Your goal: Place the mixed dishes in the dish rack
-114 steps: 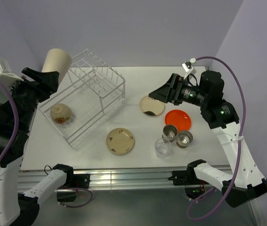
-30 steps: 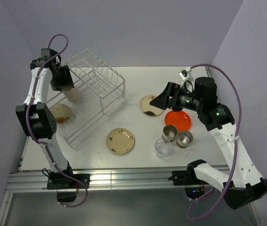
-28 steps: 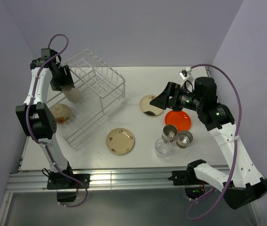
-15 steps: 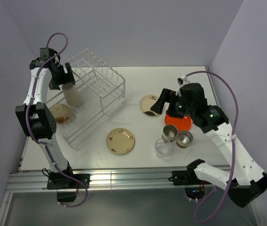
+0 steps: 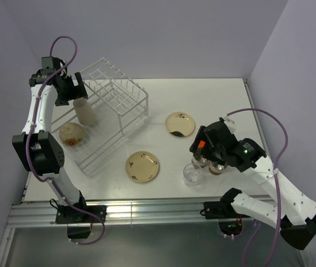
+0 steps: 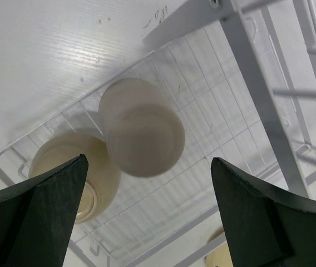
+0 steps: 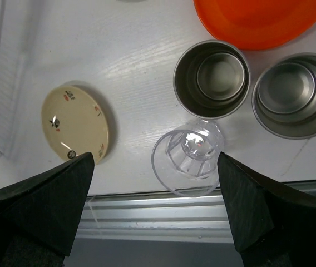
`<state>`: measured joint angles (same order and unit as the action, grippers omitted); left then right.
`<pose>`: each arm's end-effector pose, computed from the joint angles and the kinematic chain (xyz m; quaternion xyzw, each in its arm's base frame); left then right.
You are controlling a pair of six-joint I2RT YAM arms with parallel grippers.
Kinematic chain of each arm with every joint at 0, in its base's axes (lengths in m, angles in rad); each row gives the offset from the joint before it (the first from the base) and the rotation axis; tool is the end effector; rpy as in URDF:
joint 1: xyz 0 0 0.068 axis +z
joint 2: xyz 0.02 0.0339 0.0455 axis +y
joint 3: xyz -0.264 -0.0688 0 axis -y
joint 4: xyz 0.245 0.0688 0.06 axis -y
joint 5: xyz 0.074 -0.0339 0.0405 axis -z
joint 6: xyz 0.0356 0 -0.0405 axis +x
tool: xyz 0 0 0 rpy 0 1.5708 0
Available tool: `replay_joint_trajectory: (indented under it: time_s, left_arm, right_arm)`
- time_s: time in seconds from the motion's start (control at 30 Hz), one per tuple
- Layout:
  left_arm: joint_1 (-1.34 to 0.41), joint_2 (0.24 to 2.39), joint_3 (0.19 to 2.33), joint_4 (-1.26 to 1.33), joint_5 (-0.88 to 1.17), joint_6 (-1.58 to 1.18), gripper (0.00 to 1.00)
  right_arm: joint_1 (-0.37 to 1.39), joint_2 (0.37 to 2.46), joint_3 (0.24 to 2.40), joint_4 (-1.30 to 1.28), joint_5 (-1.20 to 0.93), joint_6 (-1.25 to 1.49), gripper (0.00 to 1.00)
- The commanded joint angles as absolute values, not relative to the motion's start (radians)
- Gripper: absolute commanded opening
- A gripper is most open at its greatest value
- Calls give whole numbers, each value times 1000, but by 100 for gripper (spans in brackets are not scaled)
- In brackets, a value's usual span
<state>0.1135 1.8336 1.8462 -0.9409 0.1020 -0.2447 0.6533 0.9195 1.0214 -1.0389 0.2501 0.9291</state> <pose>0.3962 0.0415 0.3439 -0.1530 0.9353 -0.0689 0.3115 0.1339 0.0914 0.3206 0.1681 0.9285 0.1366 0.3016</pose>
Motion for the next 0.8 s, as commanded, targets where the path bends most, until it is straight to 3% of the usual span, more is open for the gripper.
replay_joint_trajectory:
  time_s: [0.0,0.23,0.53,0.77]
  left_arm:
    - [115,1724,1809,-902,95,-239,99]
    - [114,1518,1573,-795,15,-297,99]
    - [114,1255,1459,-715,12,-379,99]
    - [110,1161,1430,-666,265,-436,99]
  right_arm:
    - [663,871,1006,-1100,307,1014,99]
    - [716,789,882,-1138,281,1127,89]
    - [796,761,770,-1126,265,1233,76]
    - [867,781,678,-1049,267,1302,70]
